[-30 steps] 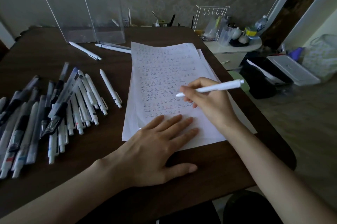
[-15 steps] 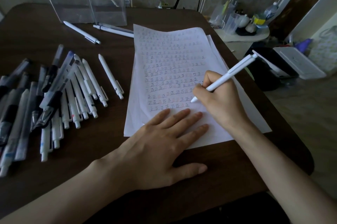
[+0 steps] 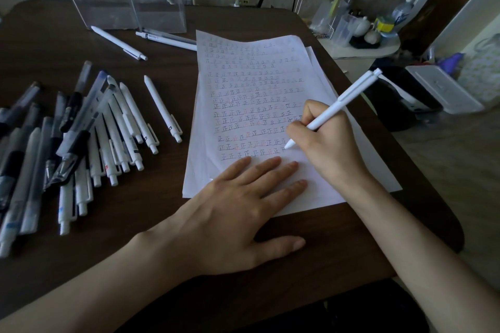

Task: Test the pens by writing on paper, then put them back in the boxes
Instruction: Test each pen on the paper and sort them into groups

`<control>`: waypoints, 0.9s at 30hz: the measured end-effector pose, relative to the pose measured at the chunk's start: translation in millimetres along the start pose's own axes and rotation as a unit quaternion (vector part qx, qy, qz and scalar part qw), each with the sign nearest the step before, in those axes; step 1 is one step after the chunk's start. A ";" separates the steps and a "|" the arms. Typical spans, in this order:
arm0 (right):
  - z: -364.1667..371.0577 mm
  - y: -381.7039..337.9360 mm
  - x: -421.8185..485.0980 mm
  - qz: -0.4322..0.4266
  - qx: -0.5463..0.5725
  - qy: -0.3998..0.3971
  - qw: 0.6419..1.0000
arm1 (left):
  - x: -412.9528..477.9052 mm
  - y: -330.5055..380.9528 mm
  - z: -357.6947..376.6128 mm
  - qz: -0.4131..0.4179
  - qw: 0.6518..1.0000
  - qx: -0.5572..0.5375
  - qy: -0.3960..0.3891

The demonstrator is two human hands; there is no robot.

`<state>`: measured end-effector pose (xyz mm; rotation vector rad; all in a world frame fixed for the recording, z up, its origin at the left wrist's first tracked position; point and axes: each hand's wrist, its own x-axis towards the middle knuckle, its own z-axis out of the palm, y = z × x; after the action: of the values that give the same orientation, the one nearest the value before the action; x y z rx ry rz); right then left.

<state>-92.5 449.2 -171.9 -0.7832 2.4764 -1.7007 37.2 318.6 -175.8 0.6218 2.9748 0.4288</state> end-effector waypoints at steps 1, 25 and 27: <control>0.2 -0.5 0.2 0.001 0.000 0.001 1.000 | 0.0 -0.3 0.0 0.001 1.000 -0.001 0.002; -2.6 -4.8 -3.3 -0.032 0.043 -0.041 0.998 | -2.5 -5.5 -7.3 -0.061 0.971 -0.160 0.164; -5.1 -4.5 -4.1 -0.052 0.030 -0.080 0.995 | -3.4 -8.1 -9.4 -0.087 0.954 -0.239 0.158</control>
<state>-88.8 454.1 -166.9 -1.0150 2.3058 -1.6628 36.0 307.7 -169.0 0.2558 2.9822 1.2839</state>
